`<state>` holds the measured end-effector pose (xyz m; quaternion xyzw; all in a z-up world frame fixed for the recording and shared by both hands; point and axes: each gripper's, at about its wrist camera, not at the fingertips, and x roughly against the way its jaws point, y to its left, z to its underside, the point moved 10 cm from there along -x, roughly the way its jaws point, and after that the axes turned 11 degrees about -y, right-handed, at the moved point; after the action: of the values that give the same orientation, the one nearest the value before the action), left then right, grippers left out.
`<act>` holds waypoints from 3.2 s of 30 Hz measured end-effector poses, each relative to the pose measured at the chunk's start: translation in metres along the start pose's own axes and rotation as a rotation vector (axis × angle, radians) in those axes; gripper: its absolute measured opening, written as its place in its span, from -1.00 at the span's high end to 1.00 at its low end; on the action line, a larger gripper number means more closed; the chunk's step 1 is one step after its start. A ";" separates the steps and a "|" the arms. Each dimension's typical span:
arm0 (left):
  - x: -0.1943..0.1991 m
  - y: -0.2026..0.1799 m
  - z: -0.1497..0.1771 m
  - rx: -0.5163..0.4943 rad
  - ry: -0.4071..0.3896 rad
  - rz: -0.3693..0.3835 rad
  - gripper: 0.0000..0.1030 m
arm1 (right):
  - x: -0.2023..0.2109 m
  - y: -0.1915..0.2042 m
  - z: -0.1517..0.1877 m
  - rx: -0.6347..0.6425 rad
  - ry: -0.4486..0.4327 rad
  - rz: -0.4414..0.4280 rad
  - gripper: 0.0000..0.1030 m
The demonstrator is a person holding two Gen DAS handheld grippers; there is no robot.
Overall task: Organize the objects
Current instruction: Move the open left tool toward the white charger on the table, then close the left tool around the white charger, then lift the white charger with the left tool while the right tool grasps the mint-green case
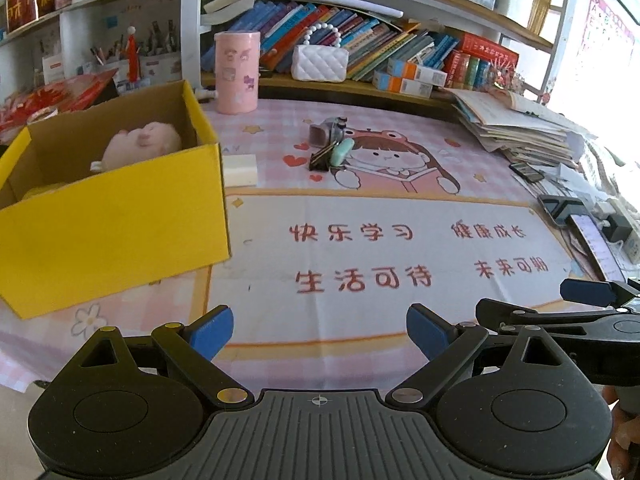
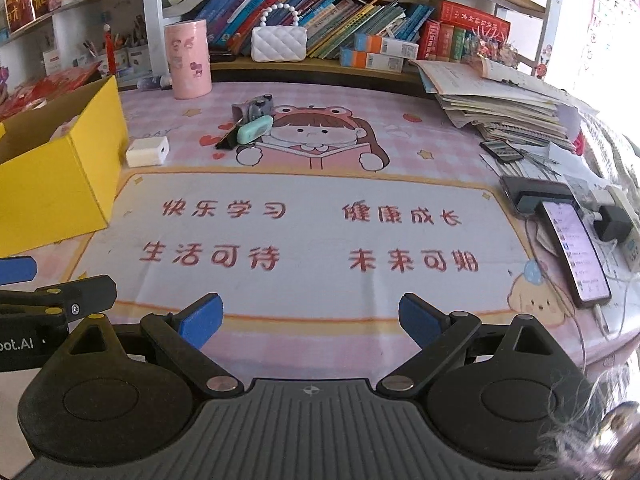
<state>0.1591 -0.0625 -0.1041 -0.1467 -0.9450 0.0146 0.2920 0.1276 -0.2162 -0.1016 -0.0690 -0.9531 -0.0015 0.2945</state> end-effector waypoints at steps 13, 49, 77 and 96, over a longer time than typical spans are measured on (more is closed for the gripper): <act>-0.039 -0.011 -0.048 -0.012 -0.098 -0.093 -0.60 | -0.048 -0.026 -0.057 -0.011 -0.101 -0.048 -0.85; -0.151 0.031 -0.088 0.049 -0.105 -0.442 -0.38 | -0.134 -0.040 -0.089 0.088 -0.085 -0.279 -0.85; -0.222 0.083 -0.082 0.067 -0.030 -0.544 -0.62 | -0.153 -0.028 -0.105 0.105 -0.110 -0.391 -0.85; -0.145 0.033 -0.080 0.186 -0.039 -0.285 -0.27 | -0.195 -0.001 -0.111 0.172 -0.148 -0.459 -0.84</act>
<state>0.3262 -0.0770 -0.1209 0.0170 -0.9562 0.0634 0.2852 0.3494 -0.2478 -0.1195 0.1747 -0.9594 0.0179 0.2209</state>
